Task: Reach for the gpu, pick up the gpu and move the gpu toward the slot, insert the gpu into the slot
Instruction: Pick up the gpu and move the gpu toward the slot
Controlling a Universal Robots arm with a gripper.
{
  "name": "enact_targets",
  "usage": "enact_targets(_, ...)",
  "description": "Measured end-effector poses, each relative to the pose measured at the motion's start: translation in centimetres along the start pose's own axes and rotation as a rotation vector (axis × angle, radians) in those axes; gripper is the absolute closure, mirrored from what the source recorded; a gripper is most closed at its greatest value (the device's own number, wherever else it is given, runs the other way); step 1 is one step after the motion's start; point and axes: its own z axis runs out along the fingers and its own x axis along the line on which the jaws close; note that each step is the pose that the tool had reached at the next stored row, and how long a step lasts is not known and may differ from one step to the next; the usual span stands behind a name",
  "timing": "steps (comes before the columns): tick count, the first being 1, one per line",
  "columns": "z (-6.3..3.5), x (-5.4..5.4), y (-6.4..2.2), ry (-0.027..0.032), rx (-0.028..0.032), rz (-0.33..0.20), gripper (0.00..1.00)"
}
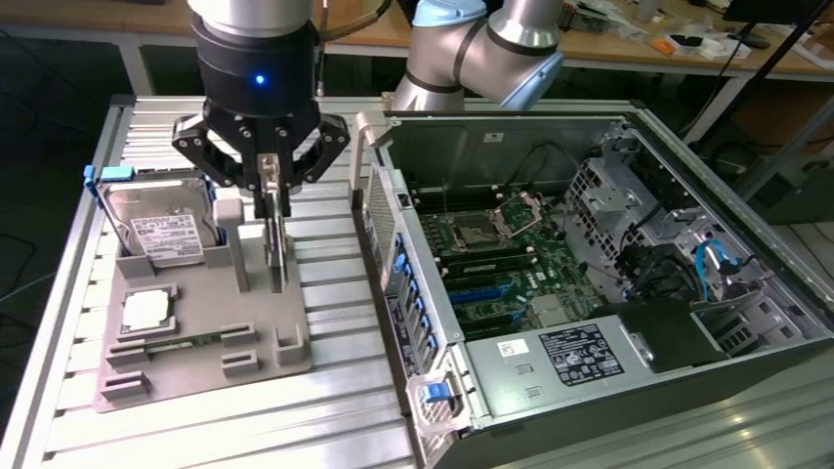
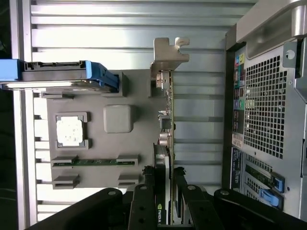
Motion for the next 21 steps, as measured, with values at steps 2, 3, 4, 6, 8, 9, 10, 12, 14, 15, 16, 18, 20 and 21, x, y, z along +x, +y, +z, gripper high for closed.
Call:
enact_targets(2, -0.71, 0.0, 0.0, -0.0001, 0.0, 0.0, 0.73)
enact_targets(3, -1.08, 0.0, 0.0, 0.0, 0.0, 0.0, 0.73)
enact_targets(4, -1.46, 0.0, 0.0, 0.0001, 0.0001, 0.0, 0.73)
enact_targets(6, -2.18, 0.0, 0.0, 0.0, 0.0001, 0.0, 0.73)
enact_targets(8, -2.82, 0.0, 0.0, 0.0, 0.0, 0.0, 0.73)
enact_targets(9, -3.44, 0.0, -0.01, 0.0, 0.0, 0.0, 0.73)
enact_targets(10, -3.94, 0.0, -0.01, 0.0, 0.0, 0.0, 0.73)
enact_targets(12, -4.6, 0.0, -0.01, 0.0, 0.0001, 0.0, 0.73)
enact_targets(14, -5.31, 0.0, -0.01, 0.0, 0.0, 0.0, 0.73)
enact_targets(15, -5.63, 0.0, -0.01, -0.0001, 0.0, 0.0, 0.73)
enact_targets(16, -6.0, 0.0, -0.01, 0.0, 0.0, 0.0, 0.73)
enact_targets(18, -6.72, 0.0, -0.01, -0.0001, -0.0001, 0.0, 0.73)
enact_targets(20, -7.39, 0.0, -0.02, 0.0, 0.0, 0.0, 0.73)
enact_targets(21, -7.68, 0.0, -0.02, 0.0, 0.0, 0.0, 0.73)
